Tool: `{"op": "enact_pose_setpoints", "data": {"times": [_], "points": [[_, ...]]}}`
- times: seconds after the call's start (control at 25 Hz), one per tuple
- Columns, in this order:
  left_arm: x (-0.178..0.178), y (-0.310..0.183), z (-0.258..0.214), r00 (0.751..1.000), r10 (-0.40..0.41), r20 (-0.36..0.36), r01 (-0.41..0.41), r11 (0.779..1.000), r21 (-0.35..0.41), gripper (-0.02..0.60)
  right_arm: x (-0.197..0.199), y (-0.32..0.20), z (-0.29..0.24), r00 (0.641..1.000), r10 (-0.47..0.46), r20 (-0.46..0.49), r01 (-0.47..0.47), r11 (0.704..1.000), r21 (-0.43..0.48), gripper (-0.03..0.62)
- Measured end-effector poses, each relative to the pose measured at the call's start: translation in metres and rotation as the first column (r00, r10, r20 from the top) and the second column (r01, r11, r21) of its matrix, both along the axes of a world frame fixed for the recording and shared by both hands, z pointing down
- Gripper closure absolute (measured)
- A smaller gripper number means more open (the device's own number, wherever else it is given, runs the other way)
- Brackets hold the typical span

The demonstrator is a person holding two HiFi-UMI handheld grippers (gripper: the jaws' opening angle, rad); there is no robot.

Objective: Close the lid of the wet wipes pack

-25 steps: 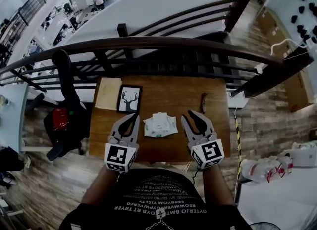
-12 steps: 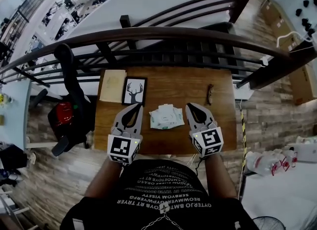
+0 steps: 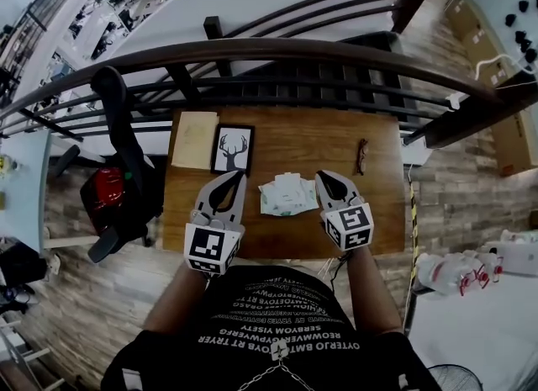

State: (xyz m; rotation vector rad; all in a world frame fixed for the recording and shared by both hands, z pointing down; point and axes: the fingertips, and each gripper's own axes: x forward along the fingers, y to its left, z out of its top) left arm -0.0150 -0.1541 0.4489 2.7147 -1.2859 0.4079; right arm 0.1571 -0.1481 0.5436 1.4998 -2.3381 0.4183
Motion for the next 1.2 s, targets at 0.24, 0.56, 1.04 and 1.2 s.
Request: {"op": "enact_pose_setpoints", "data": {"times": [0.24, 0.56, 1.04, 1.2], "points": [[-0.006, 0.008, 0.002, 1.000, 0.002, 0.000, -0.002, 1.000, -0.015, 0.554, -0.009, -0.008, 0.035, 1.000, -0.008, -0.003, 0.008, 0.998, -0.070, 0.579], [-0.019, 0.012, 0.005, 1.000, -0.014, 0.009, 0.014, 1.000, -0.020, 0.554, -0.014, -0.015, 0.095, 1.000, -0.008, -0.019, 0.005, 0.983, -0.186, 0.579], [-0.030, 0.022, 0.017, 0.999, -0.031, 0.033, 0.032, 0.998, -0.045, 0.554, -0.015, -0.021, 0.165, 1.000, 0.001, 0.018, 0.005, 0.947, -0.320, 0.578], [-0.030, 0.024, 0.021, 0.999, -0.030, 0.043, 0.033, 0.998, -0.054, 0.554, -0.014, -0.026, 0.182, 0.999, 0.013, 0.046, 0.004, 0.936, -0.353, 0.576]]}}
